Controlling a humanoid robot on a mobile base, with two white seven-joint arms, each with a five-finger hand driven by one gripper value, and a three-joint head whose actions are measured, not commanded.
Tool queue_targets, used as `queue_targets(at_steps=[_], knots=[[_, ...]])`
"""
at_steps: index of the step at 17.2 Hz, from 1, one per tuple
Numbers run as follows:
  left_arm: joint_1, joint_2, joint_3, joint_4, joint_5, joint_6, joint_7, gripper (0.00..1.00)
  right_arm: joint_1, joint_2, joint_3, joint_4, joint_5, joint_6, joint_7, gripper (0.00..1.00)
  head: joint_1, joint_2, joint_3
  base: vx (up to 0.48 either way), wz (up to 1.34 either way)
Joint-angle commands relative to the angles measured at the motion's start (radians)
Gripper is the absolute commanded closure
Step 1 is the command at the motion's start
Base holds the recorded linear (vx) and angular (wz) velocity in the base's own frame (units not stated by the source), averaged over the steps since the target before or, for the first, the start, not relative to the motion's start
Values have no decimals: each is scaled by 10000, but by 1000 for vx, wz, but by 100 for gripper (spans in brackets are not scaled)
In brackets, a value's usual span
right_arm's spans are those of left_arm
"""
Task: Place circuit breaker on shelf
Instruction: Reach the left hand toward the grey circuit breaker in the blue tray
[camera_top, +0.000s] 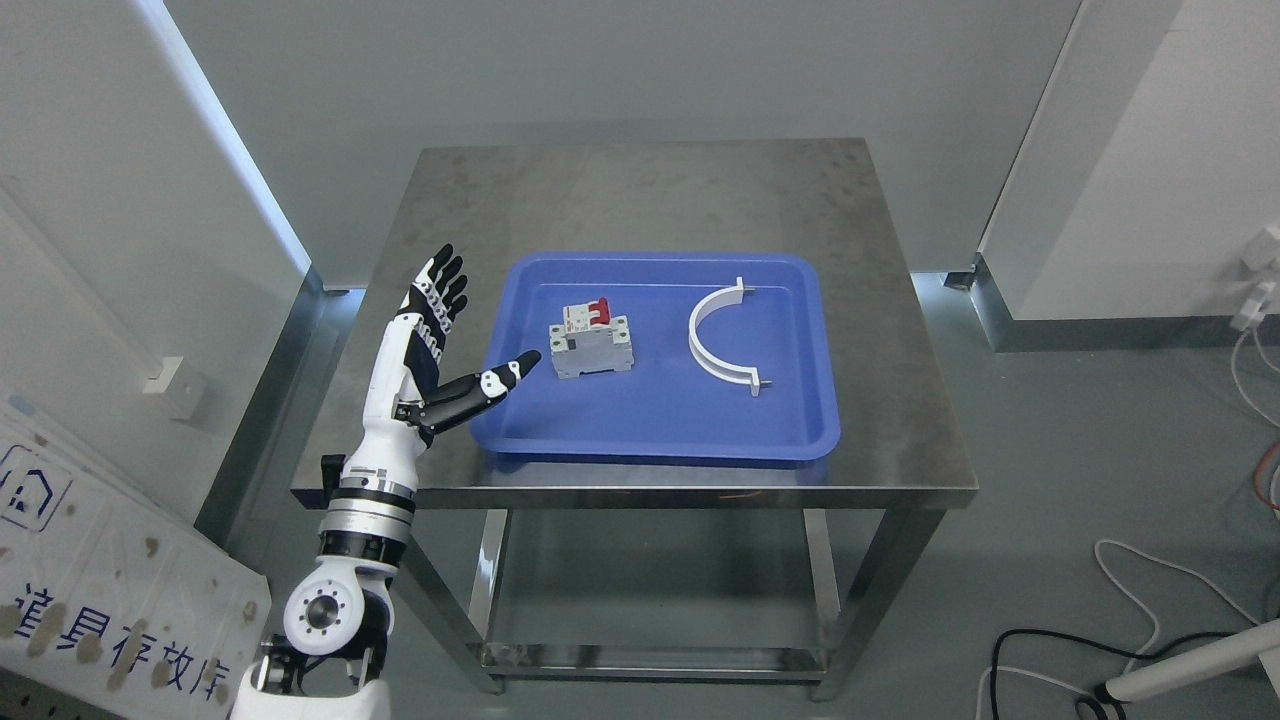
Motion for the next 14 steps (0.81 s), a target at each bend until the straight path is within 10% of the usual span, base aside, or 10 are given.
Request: queue_targets(at_steps=[1, 8, 14], knots=[[240, 0, -380, -694, -13, 71, -13, 0, 1, -175, 199, 1, 1, 339, 7, 0, 0, 0, 0, -1, 38], [-1506, 1143, -164, 333, -1342, 454, -1758, 1, 1, -175, 199, 1, 1, 339, 22, 0, 0, 26, 0, -4, 2], [-3178, 1176, -654, 961, -4549, 2939, -4569, 6, 1, -175, 199, 1, -14, 339, 7, 0, 0, 122, 0, -2, 6]])
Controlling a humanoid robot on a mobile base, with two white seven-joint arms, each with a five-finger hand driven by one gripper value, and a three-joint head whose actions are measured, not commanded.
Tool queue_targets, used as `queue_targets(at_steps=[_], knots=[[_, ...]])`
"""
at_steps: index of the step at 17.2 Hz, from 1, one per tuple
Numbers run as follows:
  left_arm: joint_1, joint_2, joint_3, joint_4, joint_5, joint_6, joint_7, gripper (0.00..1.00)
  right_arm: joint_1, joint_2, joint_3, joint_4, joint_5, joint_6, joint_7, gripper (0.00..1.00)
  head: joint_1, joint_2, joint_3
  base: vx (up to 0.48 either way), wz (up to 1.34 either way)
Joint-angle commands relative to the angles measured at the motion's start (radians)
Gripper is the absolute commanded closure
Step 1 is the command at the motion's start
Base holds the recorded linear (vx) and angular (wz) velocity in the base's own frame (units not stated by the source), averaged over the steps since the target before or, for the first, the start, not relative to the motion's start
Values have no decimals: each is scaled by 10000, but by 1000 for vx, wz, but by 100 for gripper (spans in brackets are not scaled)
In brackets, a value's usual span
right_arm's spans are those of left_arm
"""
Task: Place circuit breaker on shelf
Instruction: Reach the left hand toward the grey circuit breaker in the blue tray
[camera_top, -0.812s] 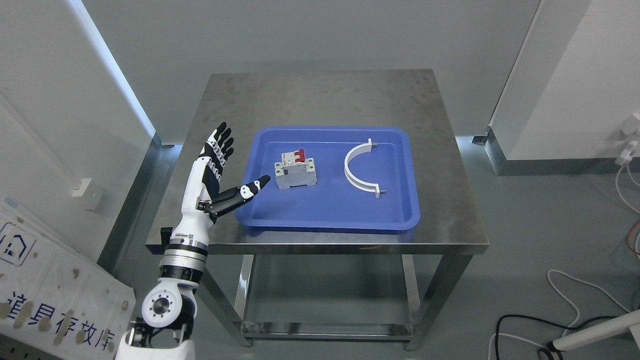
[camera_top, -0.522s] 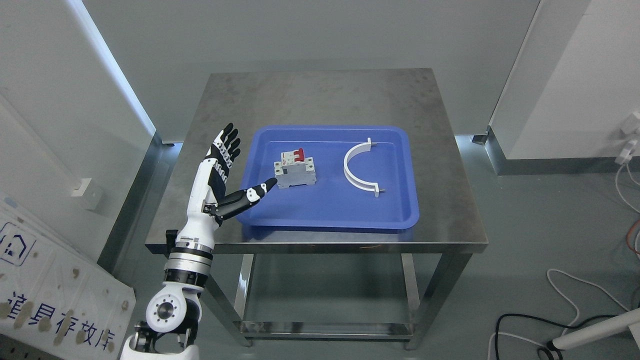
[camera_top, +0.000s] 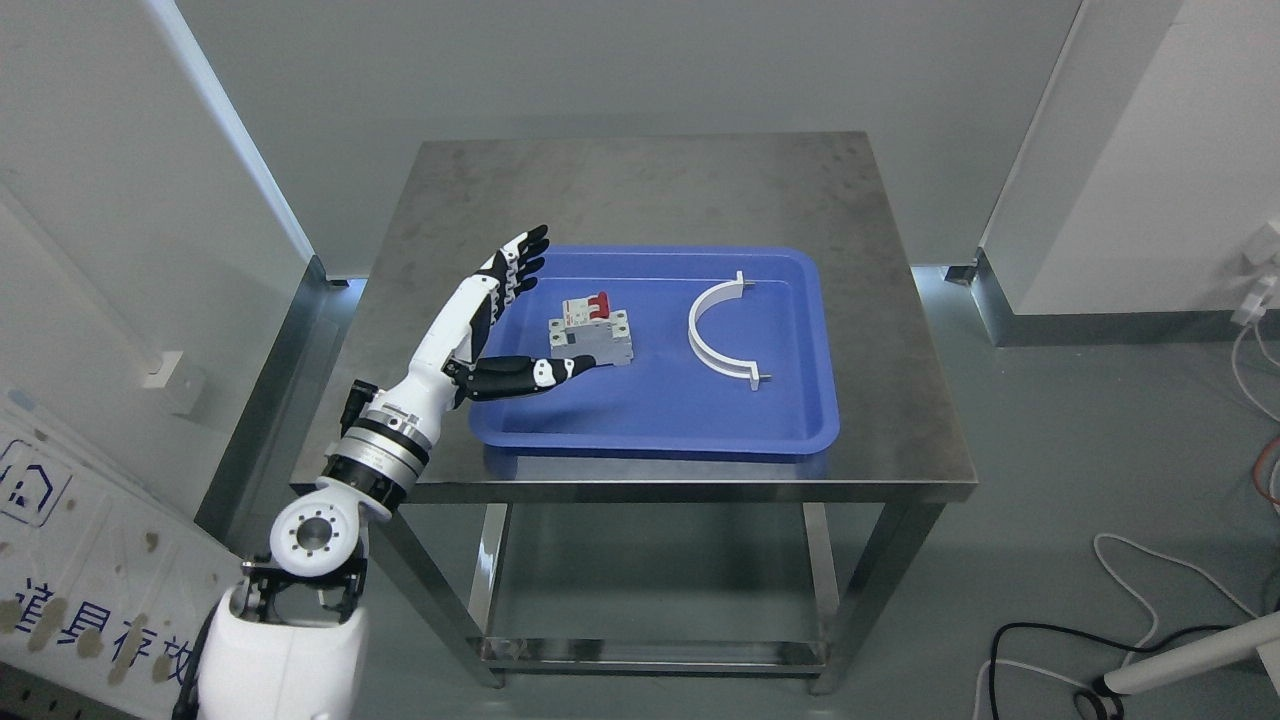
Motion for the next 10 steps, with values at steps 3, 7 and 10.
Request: queue_targets(at_steps=[3, 7, 10], knots=[[-1546, 520, -583, 1366, -3435, 975, -854, 6, -1, -175, 200, 0, 2, 326, -10, 0, 0, 3, 0, 11, -32], [-1255, 489, -614, 1352, -3546, 990, -977, 12, -1, -175, 200, 0, 2, 326, -10, 0, 0, 3, 0, 3, 0], [-1316, -77, -904, 1367, -3622, 990, -1100, 18, -1, -175, 200, 0, 2, 326, -10, 0, 0, 3, 0, 4, -9]])
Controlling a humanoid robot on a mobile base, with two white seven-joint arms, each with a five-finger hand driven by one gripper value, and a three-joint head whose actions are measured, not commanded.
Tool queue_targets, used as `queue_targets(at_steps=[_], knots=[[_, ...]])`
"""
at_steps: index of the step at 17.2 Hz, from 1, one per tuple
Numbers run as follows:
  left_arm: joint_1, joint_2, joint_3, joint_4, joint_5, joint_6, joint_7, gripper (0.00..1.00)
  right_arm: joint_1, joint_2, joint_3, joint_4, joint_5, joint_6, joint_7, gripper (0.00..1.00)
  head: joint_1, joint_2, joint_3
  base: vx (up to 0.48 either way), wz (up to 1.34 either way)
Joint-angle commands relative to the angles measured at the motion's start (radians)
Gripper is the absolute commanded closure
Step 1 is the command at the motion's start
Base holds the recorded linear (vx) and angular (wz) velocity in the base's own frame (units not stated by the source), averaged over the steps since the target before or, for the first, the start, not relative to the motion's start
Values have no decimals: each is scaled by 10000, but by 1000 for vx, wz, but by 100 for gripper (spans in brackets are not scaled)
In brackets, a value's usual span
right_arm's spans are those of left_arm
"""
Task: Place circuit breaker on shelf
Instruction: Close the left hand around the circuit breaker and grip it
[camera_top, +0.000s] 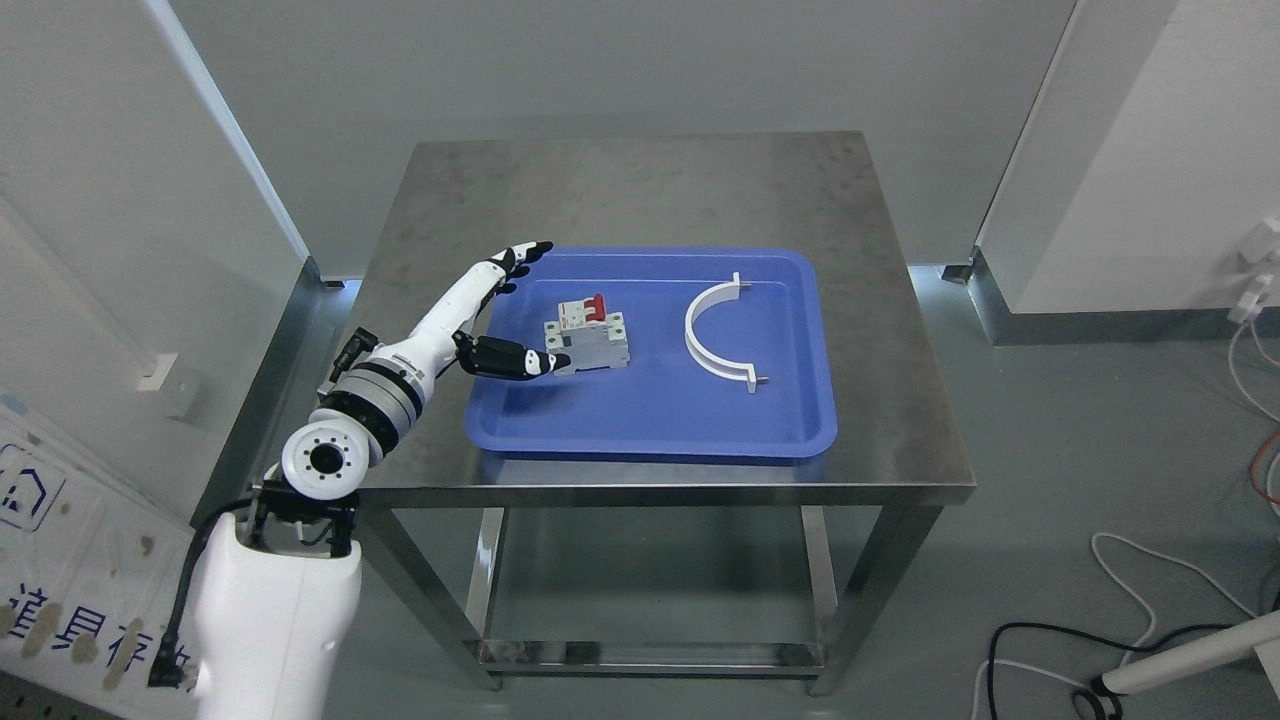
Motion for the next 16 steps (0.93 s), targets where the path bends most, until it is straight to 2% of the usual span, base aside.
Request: queue_targets(at_steps=[1, 5, 8, 12, 13, 14, 16], knots=[[-180, -509, -606, 570, -630, 31, -79, 20, 0, -175, 199, 0, 2, 326, -45, 0, 0, 0, 0, 12, -15], [-58, -634, -730, 662, -707, 31, -79, 35, 0, -175, 199, 0, 2, 326, -30, 0, 0, 0, 0, 28, -53], [187, -481, -608, 662, -936, -15, -79, 40, 0, -175, 199, 0, 2, 326, -45, 0, 0, 0, 0, 50, -88], [586, -66, -240, 723, -953, -77, -79, 40, 0, -175, 199, 0, 2, 326, -45, 0, 0, 0, 0, 56, -90], [693, 10, -72, 708, -938, -122, -79, 44, 0, -175, 199, 0, 2, 326, -30, 0, 0, 0, 0, 48, -116], [740, 57, 173, 693, -922, -411, -79, 52, 0, -175, 199, 0, 2, 311, -45, 0, 0, 0, 0, 48, -116], [771, -4, 831, 693, -907, -1452, -79, 77, 0, -175, 199, 0, 2, 326, -30, 0, 0, 0, 0, 51, -92]])
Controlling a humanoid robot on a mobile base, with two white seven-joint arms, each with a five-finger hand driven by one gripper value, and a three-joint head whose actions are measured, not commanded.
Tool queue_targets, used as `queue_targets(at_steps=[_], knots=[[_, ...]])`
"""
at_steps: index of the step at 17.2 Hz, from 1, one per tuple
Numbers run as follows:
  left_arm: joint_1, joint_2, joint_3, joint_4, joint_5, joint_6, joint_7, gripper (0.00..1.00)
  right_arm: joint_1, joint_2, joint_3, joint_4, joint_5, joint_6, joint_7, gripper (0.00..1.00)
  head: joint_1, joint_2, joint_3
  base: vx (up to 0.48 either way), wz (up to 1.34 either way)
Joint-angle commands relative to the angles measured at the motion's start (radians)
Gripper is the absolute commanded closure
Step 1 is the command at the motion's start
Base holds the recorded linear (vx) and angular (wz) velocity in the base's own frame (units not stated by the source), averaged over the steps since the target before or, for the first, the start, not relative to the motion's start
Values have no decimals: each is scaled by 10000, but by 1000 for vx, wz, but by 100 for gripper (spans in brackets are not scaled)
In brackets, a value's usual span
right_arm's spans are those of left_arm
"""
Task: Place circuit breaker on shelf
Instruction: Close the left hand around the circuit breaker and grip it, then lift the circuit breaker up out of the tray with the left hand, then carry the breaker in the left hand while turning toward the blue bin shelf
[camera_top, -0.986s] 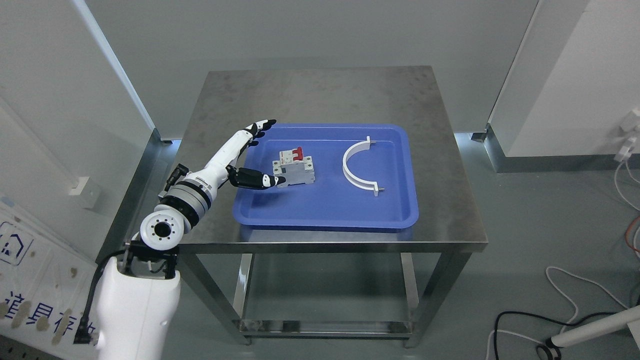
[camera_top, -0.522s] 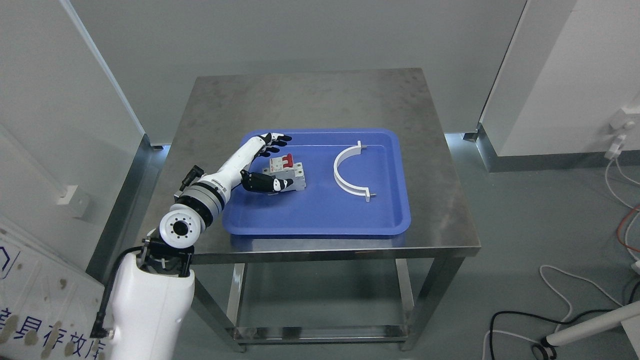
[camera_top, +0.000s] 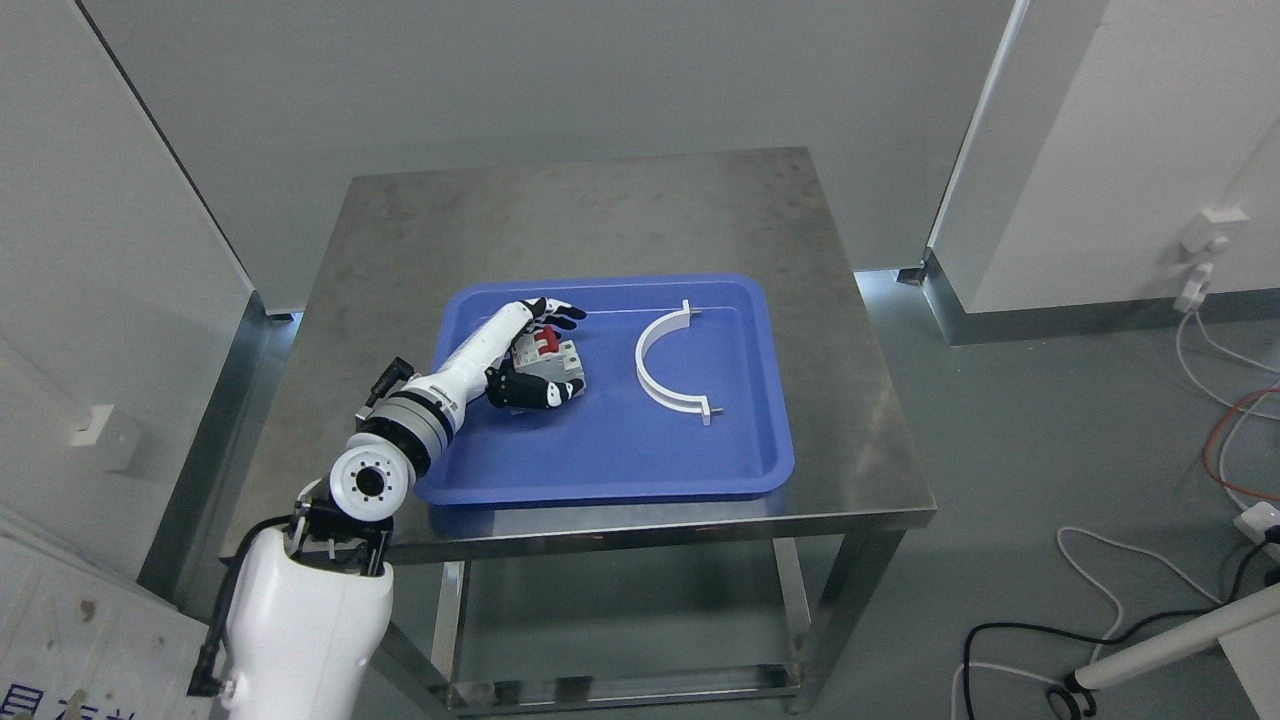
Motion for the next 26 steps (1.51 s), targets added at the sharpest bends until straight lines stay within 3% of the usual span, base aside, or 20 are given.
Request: queue_targets(at_steps=[1, 5, 7, 9, 11, 13, 16, 22, 26], knots=[[316, 156, 1340, 168, -25, -1279, -52, 83, 1, -175, 199, 0, 3, 325, -7, 0, 0, 0, 0, 37, -59], [-3, -667, 2887, 168, 21, -1925, 40, 89, 1, -175, 199, 0, 2, 325, 8, 0, 0, 0, 0, 24, -46], [-616, -667, 4052, 153, 265, -2324, 40, 89, 1, -175, 199, 0, 3, 325, -7, 0, 0, 0, 0, 4, -17], [-803, -667, 4455, 46, 1470, -2464, 405, 89, 1, -175, 199, 0, 3, 325, -7, 0, 0, 0, 0, -2, 6], [-803, -667, 4824, -123, 2745, -2586, 1782, 88, 1, -175, 199, 0, 3, 325, 8, 0, 0, 0, 0, -2, 6], [-651, -667, 4887, -184, 3943, -2968, 3025, 87, 1, -175, 199, 0, 3, 325, 8, 0, 0, 2, 0, -21, 18], [-161, -667, 4765, -765, 4025, -3369, 4547, 87, 1, -175, 199, 0, -13, 325, 8, 0, 0, 2, 0, -113, 110], [1679, -667, 3952, -1918, 4515, -3339, 4167, 87, 1, -175, 199, 0, 3, 325, -7, 0, 0, 2, 0, -289, -5], [1728, -667, 3997, -1918, 4882, -3308, 4166, 87, 1, -175, 199, 0, 3, 325, 8, 0, 0, 2, 0, -347, -228]])
